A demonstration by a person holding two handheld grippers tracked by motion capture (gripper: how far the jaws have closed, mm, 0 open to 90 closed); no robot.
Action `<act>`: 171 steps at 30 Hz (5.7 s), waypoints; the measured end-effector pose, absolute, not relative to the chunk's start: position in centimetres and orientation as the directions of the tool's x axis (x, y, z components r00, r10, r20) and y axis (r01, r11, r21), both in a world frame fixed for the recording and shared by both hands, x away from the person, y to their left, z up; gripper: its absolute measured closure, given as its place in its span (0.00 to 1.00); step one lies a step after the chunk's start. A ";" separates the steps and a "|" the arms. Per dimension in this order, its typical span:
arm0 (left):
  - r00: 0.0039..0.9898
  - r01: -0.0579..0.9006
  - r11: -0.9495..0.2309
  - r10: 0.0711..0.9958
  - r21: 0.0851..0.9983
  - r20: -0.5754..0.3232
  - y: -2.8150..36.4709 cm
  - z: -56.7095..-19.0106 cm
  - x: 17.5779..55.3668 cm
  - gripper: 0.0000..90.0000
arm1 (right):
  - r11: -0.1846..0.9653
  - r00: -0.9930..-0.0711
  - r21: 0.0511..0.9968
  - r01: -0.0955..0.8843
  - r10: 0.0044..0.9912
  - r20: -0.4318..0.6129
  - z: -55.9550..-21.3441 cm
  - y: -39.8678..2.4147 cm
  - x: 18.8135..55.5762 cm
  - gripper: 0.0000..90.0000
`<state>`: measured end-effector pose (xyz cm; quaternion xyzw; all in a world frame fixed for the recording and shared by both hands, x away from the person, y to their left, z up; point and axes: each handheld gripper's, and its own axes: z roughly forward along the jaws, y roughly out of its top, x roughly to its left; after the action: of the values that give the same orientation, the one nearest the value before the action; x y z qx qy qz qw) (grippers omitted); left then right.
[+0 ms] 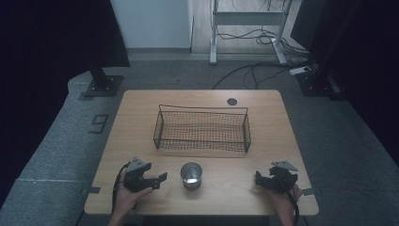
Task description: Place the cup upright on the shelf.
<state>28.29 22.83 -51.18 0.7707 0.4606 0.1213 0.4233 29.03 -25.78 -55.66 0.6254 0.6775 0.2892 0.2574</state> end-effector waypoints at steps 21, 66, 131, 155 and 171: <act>0.544 0.592 -0.170 0.805 0.788 -0.235 23.3 -50.4 27.9 0.17 | 0.053 -0.092 0.717 0.695 0.996 0.015 -55.6 -25.7 29.0 0.01; 0.703 0.520 -0.282 0.678 0.806 -0.216 16.4 -48.9 27.4 0.08 | 0.061 -0.101 0.719 0.692 0.995 0.012 -55.6 -25.7 29.2 0.02; 0.700 0.460 -0.283 0.698 0.842 -0.148 14.1 -49.4 27.9 0.16 | 0.064 -0.105 0.721 0.690 0.994 0.013 -55.6 -25.7 29.3 0.03; 0.689 0.463 -0.243 0.704 0.852 -0.173 15.4 -48.3 28.0 0.16 | 0.060 -0.102 0.722 0.690 0.995 0.014 -55.6 -25.7 29.4 0.04; 0.673 0.473 -0.249 0.721 0.845 -0.164 16.4 -47.9 29.1 0.16 | 0.056 -0.096 0.723 0.689 0.995 0.015 -55.6 -25.7 29.4 0.05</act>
<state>29.06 16.41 -47.86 0.7796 0.3829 0.1297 0.4783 29.36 -25.75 -55.61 0.6202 0.6788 0.2956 0.2593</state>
